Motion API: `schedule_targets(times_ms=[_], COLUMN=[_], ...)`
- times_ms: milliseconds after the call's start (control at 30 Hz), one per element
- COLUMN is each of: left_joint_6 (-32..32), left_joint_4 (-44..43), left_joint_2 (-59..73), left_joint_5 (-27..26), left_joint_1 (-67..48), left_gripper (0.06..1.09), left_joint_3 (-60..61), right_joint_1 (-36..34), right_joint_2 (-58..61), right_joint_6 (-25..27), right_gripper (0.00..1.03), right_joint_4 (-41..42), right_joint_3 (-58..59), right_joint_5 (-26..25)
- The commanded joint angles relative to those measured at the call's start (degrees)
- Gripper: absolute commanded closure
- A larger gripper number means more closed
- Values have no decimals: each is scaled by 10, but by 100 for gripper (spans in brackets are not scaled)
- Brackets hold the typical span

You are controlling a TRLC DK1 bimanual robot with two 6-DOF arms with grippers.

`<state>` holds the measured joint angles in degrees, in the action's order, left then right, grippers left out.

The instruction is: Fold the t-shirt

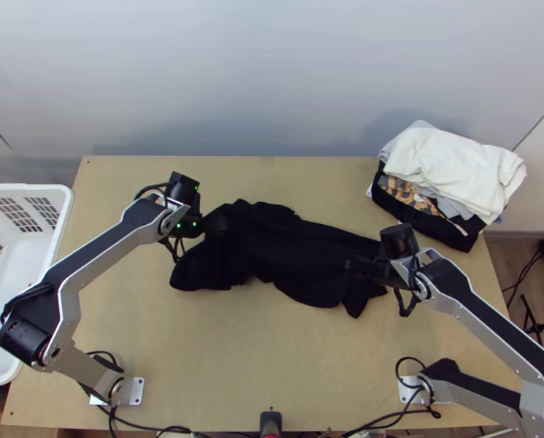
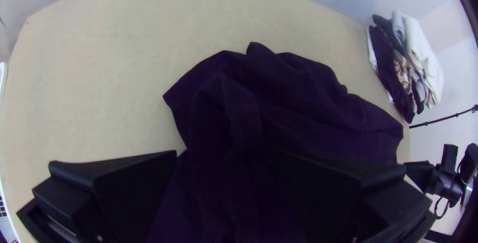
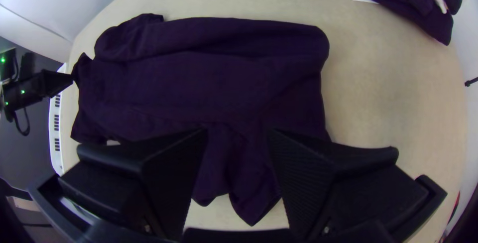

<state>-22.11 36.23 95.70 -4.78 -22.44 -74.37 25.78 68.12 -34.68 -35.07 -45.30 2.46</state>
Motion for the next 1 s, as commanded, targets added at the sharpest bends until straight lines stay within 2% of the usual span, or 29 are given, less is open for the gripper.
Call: schedule_targets(times_ms=[0,233,300,333,367,400,467,633,767,967], left_joint_6=[0,1,4,3,2,-4,-24,-14,-3,86], left_joint_4=[38,-12,-27,-42,-59,-84,-141,-101,-68,-29], left_joint_2=[-5,46,62,66,68,67,64,46,-10,-75], left_joint_5=[-15,-12,-10,-8,-8,0,38,36,35,30], left_joint_1=[-4,-11,-11,-11,-11,-9,-4,12,69,237], left_gripper=[10,10,11,15,29,49,106,105,105,105], left_joint_3=[-24,-13,-14,-12,-8,0,16,7,11,29], right_joint_1=[0,1,1,0,0,0,-1,-19,-50,-70], right_joint_2=[3,-8,-17,-20,-23,-26,-28,-32,-21,-7], right_joint_6=[0,7,8,8,8,8,7,8,14,8], right_gripper=[46,46,46,46,46,46,46,46,46,46], right_joint_4=[4,7,8,8,8,8,8,9,21,26], right_joint_3=[1,7,14,17,20,24,31,43,50,48], right_joint_5=[-1,-2,-1,-2,-2,-2,-2,-2,-2,-2])
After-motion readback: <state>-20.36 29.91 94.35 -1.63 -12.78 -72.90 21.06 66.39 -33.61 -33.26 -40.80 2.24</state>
